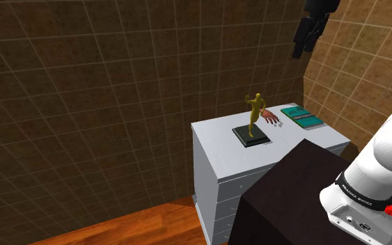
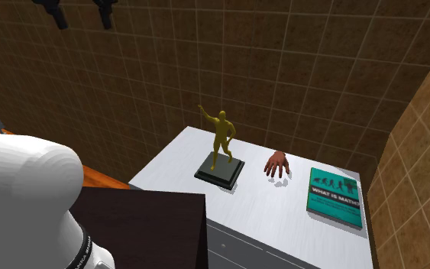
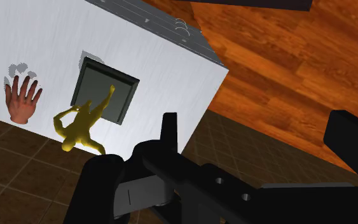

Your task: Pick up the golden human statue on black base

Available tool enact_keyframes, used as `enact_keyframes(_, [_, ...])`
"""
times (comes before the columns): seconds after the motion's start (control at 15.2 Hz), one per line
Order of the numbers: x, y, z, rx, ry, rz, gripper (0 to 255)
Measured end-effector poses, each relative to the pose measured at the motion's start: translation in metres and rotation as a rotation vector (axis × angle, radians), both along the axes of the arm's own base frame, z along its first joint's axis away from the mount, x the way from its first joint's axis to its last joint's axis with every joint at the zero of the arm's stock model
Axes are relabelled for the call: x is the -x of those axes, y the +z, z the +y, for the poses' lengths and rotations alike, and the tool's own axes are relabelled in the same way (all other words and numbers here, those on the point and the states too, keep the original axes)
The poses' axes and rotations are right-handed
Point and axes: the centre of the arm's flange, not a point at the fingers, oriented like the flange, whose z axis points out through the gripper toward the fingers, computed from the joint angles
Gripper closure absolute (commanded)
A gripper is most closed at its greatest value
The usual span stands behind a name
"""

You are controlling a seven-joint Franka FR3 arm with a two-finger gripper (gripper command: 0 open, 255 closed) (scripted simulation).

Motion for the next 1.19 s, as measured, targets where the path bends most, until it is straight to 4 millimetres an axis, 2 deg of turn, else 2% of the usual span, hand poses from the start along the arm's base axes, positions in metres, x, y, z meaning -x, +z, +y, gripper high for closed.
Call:
enact_keyframes(0.13, [-0.003, -0.005, -0.004, -0.001, 0.002, -0.001, 0])
enact_keyframes(0.4, [-0.021, -0.037, -0.032, -0.007, 0.018, -0.006, 0])
enact_keyframes(0.53, [-0.035, -0.048, -0.048, -0.010, 0.027, -0.012, 0])
enact_keyframes(0.92, [-0.073, -0.104, -0.099, -0.019, 0.056, -0.024, 0])
enact_keyframes(1.19, [-0.099, -0.132, -0.130, -0.026, 0.075, -0.033, 0])
